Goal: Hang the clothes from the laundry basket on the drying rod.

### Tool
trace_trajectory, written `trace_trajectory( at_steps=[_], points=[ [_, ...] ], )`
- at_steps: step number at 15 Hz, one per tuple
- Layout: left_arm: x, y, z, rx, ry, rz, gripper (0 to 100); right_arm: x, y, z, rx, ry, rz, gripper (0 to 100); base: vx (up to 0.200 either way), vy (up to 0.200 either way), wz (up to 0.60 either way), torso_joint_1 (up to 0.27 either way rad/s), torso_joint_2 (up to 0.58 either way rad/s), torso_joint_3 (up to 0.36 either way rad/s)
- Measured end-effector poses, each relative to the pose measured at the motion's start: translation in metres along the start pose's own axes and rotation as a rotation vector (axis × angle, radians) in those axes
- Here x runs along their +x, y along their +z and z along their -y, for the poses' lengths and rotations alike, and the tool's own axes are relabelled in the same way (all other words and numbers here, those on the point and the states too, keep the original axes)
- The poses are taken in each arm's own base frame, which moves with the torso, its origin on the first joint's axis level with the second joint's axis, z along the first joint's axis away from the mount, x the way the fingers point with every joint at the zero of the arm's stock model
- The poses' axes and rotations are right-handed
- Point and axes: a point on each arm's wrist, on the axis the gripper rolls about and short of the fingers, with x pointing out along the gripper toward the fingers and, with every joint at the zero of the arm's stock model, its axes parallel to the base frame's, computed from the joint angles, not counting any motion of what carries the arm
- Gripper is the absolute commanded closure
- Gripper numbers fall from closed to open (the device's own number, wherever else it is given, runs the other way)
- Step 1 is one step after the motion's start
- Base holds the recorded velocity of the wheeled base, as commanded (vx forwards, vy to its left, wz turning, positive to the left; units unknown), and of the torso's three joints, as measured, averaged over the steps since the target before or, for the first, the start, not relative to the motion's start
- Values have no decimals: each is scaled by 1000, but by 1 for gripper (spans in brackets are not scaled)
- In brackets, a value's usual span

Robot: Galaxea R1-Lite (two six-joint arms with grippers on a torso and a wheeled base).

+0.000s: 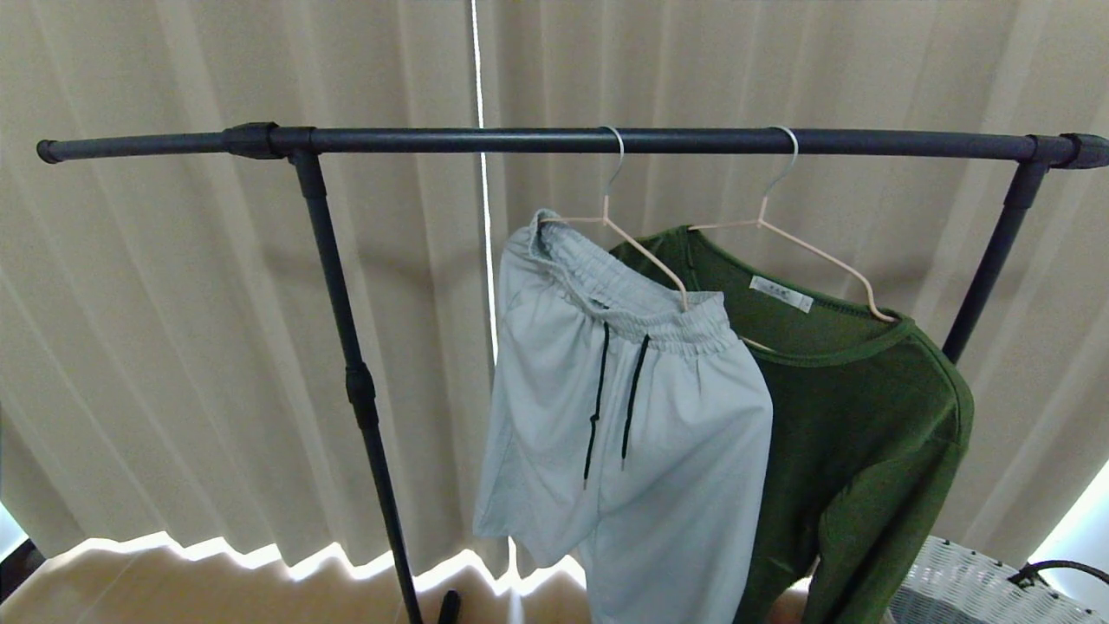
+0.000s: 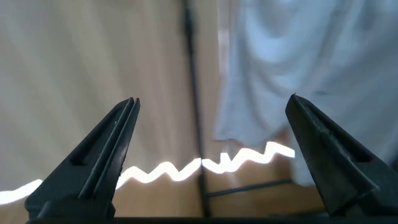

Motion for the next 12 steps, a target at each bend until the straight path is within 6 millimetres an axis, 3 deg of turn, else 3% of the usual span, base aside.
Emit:
trace_trajectory(
  at_steps=[3, 6, 12],
  points=[
    [-4, 0, 1, -74, 59, 60, 0, 0, -1, 0, -9, 111, 22, 0, 0, 0, 0, 0, 0, 0],
    [-6, 0, 1, -97, 70, 98, 0, 2, -3, -4, -20, 353, 201, 0, 0, 0, 0, 0, 0, 0],
    [-7, 1, 1, -178, 69, 123, 0, 6, -13, -6, -26, 385, 198, 0, 0, 0, 0, 0, 0, 0]
  ],
)
